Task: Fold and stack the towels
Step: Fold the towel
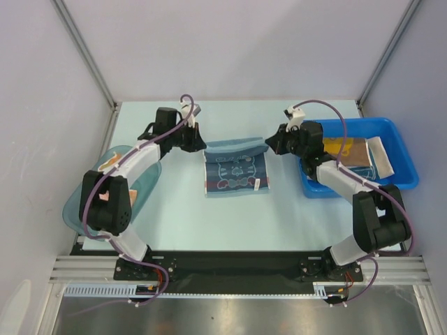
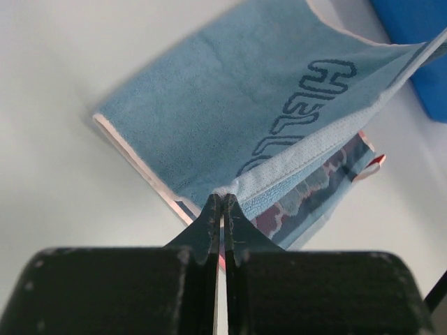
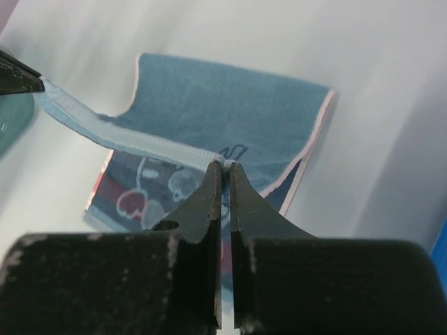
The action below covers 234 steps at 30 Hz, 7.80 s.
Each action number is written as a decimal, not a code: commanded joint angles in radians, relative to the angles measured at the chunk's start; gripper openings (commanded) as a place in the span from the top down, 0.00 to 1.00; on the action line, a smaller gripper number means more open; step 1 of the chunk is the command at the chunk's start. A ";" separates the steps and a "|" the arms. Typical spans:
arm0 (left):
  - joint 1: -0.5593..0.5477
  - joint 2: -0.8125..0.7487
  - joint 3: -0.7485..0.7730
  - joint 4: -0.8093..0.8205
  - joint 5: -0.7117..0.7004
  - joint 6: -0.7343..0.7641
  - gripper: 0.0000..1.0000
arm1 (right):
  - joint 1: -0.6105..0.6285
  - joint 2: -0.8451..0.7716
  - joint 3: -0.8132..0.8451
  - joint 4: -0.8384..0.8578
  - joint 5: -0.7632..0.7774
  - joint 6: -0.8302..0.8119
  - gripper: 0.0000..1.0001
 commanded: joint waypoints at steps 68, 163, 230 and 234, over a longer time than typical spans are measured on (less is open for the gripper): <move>-0.265 -0.141 -0.451 0.036 -0.372 -0.427 0.68 | 0.304 0.067 -0.042 -0.465 0.447 0.111 0.59; 0.042 0.375 0.170 0.036 -0.030 -0.160 0.85 | 0.029 0.550 0.529 -0.468 0.148 0.112 0.88; 0.054 0.006 -0.149 0.303 -0.354 -0.356 0.86 | 0.115 0.389 0.309 0.111 0.028 0.028 0.93; 0.082 0.268 0.104 0.199 -0.273 -0.320 0.73 | 0.089 0.571 0.510 0.017 0.004 0.037 0.71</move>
